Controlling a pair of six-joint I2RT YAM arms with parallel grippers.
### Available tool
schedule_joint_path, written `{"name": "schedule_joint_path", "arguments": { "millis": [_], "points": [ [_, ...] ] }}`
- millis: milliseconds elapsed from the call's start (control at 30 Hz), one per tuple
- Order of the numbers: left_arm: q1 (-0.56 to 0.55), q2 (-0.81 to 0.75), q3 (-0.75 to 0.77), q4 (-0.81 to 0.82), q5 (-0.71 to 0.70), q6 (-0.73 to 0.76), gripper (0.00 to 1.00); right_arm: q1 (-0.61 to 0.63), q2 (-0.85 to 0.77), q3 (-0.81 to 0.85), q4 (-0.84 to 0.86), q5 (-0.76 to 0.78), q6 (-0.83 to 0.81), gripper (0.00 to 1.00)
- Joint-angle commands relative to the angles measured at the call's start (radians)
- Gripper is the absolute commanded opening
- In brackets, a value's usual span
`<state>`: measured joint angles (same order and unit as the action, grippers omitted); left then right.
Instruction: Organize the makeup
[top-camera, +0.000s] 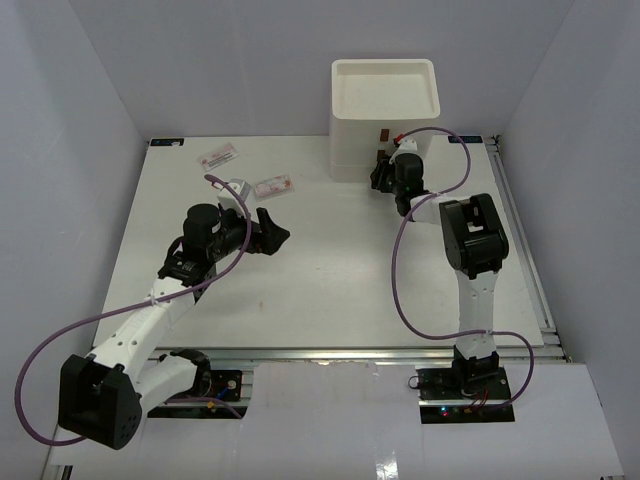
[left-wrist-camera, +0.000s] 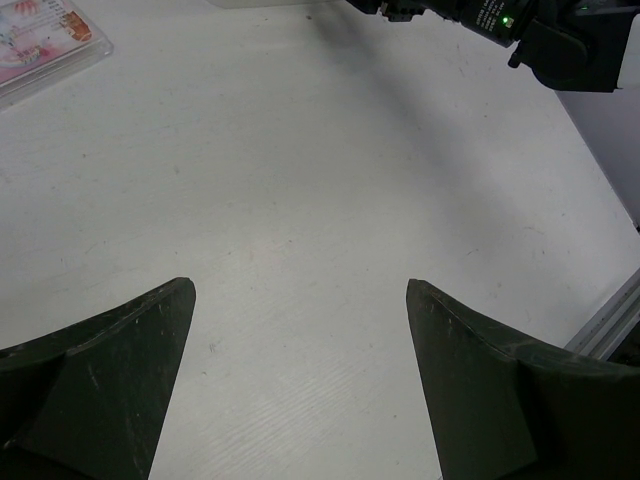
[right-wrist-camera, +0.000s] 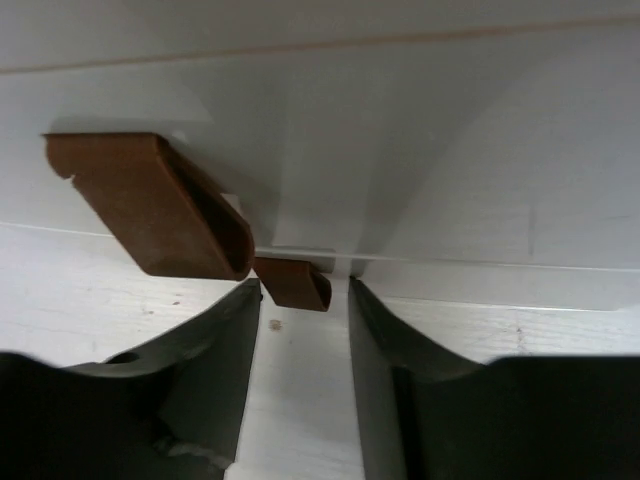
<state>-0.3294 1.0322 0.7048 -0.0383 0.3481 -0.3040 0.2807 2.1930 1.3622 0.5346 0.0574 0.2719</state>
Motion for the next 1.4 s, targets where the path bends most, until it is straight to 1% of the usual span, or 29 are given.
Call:
{"name": "schedule_joint_path", "arguments": {
  "millis": [0, 100, 167, 200, 233, 367, 433, 567, 667, 767, 833, 867, 900, 933, 967, 1000, 1033, 1067, 1100, 1133, 1167, 1233, 1300, 1367],
  "points": [
    [0.004, -0.015, 0.013, 0.008, -0.010, 0.003, 0.98, -0.018, 0.014, 0.063, 0.067, 0.048, -0.026, 0.39],
    [0.004, -0.016, 0.013, 0.007, -0.017, 0.006, 0.98, -0.035, 0.009, 0.044, 0.086, 0.019, -0.030, 0.21],
    [0.004, -0.014, 0.013, 0.006, -0.016, 0.006, 0.98, -0.038, 0.000, 0.024, 0.099, 0.009, -0.031, 0.15],
    [0.004, -0.013, 0.013, 0.005, -0.014, 0.006, 0.98, -0.043, -0.014, -0.006, 0.120, -0.006, -0.031, 0.10],
    [0.004, -0.012, 0.012, 0.005, -0.013, 0.006, 0.98, -0.046, -0.030, -0.035, 0.139, -0.018, -0.033, 0.08],
    [0.004, -0.016, 0.008, 0.008, -0.007, 0.003, 0.98, -0.049, -0.112, -0.169, 0.204, -0.064, -0.044, 0.08],
    [0.004, -0.014, 0.007, 0.008, 0.001, 0.001, 0.98, -0.049, -0.175, -0.251, 0.223, -0.116, -0.045, 0.08],
    [0.004, -0.015, 0.005, 0.013, 0.016, -0.002, 0.98, -0.049, -0.292, -0.439, 0.230, -0.178, -0.042, 0.08],
    [0.004, -0.013, 0.003, 0.019, 0.030, -0.008, 0.98, -0.049, -0.369, -0.535, 0.220, -0.203, -0.047, 0.08],
    [0.004, 0.016, 0.008, 0.023, 0.047, -0.013, 0.98, -0.052, -0.402, -0.578, 0.209, -0.209, -0.061, 0.10],
    [0.004, 0.043, 0.024, 0.019, 0.045, -0.013, 0.98, -0.058, -0.411, -0.572, 0.199, -0.213, -0.055, 0.12],
    [0.004, 0.065, 0.031, 0.015, 0.044, -0.011, 0.98, -0.062, -0.418, -0.564, 0.190, -0.219, -0.049, 0.14],
    [0.004, 0.083, 0.042, 0.010, 0.043, -0.009, 0.98, -0.064, -0.419, -0.555, 0.180, -0.225, -0.047, 0.22],
    [0.003, 0.106, 0.054, 0.005, 0.042, -0.008, 0.98, -0.064, -0.416, -0.541, 0.164, -0.232, -0.048, 0.39],
    [0.003, 0.130, 0.067, 0.002, 0.040, -0.009, 0.98, -0.065, -0.412, -0.518, 0.132, -0.253, -0.057, 0.51],
    [0.004, 0.158, 0.084, 0.000, 0.038, -0.011, 0.98, -0.066, -0.409, -0.493, 0.095, -0.279, -0.069, 0.61],
    [0.004, 0.204, 0.112, -0.012, 0.033, -0.014, 0.98, -0.069, -0.413, -0.476, 0.068, -0.296, -0.080, 0.68],
    [0.004, 0.233, 0.136, -0.024, 0.026, -0.019, 0.98, -0.071, -0.424, -0.479, 0.063, -0.308, -0.091, 0.76],
    [0.004, 0.260, 0.183, -0.038, 0.007, -0.027, 0.98, -0.075, -0.450, -0.485, 0.059, -0.326, -0.110, 1.00],
    [0.005, 0.300, 0.200, -0.057, -0.003, -0.032, 0.98, -0.081, -0.482, -0.498, 0.047, -0.339, -0.126, 0.92],
    [0.006, 0.335, 0.228, -0.072, -0.027, -0.035, 0.98, -0.085, -0.507, -0.511, 0.029, -0.359, -0.147, 0.90],
    [0.006, 0.394, 0.296, -0.095, -0.080, -0.020, 0.98, -0.090, -0.564, -0.541, -0.015, -0.412, -0.196, 0.90],
    [0.006, 0.441, 0.363, -0.102, -0.112, 0.051, 0.98, -0.094, -0.654, -0.575, -0.062, -0.485, -0.254, 0.90],
    [0.007, 0.509, 0.428, -0.115, -0.100, 0.180, 0.98, -0.096, -0.751, -0.584, -0.164, -0.596, -0.392, 0.90]
  ]
}}
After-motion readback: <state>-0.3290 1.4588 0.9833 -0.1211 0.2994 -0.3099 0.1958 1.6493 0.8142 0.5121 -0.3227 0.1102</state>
